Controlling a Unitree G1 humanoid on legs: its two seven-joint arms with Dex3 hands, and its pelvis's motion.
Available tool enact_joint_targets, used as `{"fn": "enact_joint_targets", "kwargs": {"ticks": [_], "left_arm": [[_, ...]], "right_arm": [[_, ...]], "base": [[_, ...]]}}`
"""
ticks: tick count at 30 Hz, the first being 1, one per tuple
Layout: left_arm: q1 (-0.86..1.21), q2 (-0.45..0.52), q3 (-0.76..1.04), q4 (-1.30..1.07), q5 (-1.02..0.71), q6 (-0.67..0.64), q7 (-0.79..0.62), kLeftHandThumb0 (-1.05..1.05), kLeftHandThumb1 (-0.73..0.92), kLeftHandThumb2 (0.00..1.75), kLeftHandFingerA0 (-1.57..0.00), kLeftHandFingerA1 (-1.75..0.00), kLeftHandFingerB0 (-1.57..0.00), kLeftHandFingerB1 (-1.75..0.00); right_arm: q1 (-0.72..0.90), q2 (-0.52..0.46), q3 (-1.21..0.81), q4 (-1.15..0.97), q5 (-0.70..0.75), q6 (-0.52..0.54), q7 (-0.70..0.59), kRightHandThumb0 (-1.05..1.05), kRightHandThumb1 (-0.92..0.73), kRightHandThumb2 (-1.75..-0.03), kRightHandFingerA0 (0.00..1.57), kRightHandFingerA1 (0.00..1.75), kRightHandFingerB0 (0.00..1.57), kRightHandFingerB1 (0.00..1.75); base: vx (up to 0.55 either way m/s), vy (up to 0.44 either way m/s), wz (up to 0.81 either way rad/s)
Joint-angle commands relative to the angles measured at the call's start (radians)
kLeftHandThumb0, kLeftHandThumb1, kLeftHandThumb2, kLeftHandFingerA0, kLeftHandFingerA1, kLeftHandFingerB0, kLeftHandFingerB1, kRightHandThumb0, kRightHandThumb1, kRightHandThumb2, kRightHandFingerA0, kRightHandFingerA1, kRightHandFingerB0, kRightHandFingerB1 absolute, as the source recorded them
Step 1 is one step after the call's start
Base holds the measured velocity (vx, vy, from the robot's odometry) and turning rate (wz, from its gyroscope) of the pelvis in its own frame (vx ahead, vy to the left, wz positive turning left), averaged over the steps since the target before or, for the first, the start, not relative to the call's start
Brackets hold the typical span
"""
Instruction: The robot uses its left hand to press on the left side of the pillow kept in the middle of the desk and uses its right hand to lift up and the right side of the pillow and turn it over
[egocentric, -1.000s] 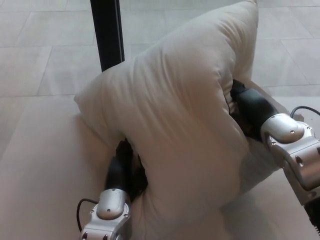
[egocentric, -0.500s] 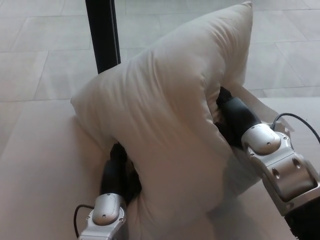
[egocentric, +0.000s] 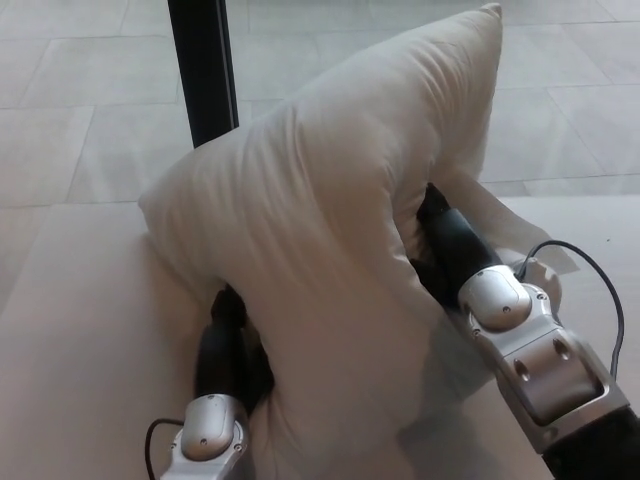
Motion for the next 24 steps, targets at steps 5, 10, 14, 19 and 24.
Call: {"fn": "enact_joint_targets", "kwargs": {"ticks": [5, 10, 14, 19, 24], "left_arm": [[0.041, -0.510, -0.118, 0.376, -0.140, 0.088, -0.184, -0.98, 0.64, 0.97, -0.09, -0.56, 0.00, 0.00], [0.033, -0.496, -0.155, 0.371, -0.112, 0.102, -0.176, -1.04, 0.69, 1.09, -0.23, -0.62, 0.00, 0.00], [0.047, -0.475, -0.172, 0.375, -0.102, 0.073, -0.208, -1.00, 0.66, 1.04, -0.04, -0.44, 0.00, 0.00], [-0.027, -0.401, -0.198, 0.330, -0.078, 0.137, -0.225, -1.05, 0.75, 1.11, -0.31, -0.67, 0.00, 0.00], [-0.078, -0.273, -0.279, 0.192, -0.018, 0.252, -0.224, -0.88, 0.69, 1.05, -0.36, -0.65, 0.00, -0.11]], "right_arm": [[0.210, 0.420, 0.565, 0.161, 0.186, 0.073, 0.483, -0.91, -0.57, -1.02, 0.14, 0.64, 0.11, 0.52], [0.200, 0.391, 0.563, 0.141, 0.178, 0.071, 0.497, -0.95, -0.57, -1.00, 0.11, 0.61, 0.19, 0.50], [0.186, 0.370, 0.527, 0.106, 0.171, 0.107, 0.465, -0.92, -0.78, -0.64, 0.22, 0.72, 0.24, 0.42], [0.129, 0.327, 0.356, 0.087, 0.190, 0.107, 0.446, -0.97, -0.79, -0.64, 0.20, 0.97, 0.15, 0.46], [0.075, 0.263, 0.123, -0.052, 0.283, 0.148, 0.397, -0.93, -0.58, -1.00, 0.24, 0.70, 0.16, 0.52]], "base": [[0.00, 0.000, 0.00], [0.00, 0.000, 0.00], [0.00, 0.000, 0.00], [0.00, 0.000, 0.00], [0.00, 0.000, 0.00]]}}
